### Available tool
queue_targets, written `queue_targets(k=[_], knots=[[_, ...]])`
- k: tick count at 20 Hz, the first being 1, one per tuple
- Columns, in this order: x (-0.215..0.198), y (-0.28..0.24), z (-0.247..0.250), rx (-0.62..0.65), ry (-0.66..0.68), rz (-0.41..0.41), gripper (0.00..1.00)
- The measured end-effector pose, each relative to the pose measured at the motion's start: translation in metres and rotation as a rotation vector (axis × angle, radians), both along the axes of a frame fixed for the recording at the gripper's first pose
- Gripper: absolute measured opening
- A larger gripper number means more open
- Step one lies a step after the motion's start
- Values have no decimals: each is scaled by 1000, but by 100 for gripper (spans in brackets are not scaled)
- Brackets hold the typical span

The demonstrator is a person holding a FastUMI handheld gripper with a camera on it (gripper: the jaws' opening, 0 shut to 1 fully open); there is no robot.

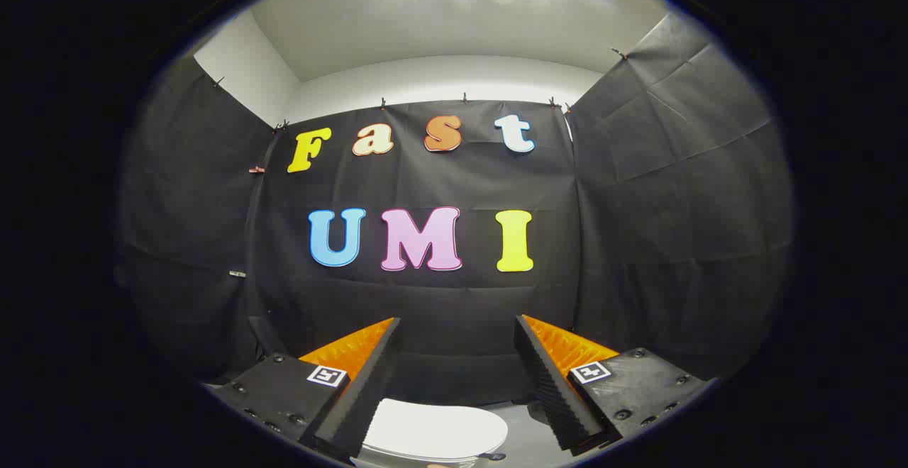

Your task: Open the toilet lid.

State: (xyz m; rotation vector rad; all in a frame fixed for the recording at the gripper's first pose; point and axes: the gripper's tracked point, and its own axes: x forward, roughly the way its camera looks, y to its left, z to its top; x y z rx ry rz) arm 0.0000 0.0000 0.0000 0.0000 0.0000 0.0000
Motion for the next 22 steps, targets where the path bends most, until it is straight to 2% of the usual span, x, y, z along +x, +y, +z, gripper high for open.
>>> queue_targets(k=[5, 22], knots=[[-4, 0, 8, 8, -26, -1, 98], [3, -4, -2, 23, 13, -27, 99]])
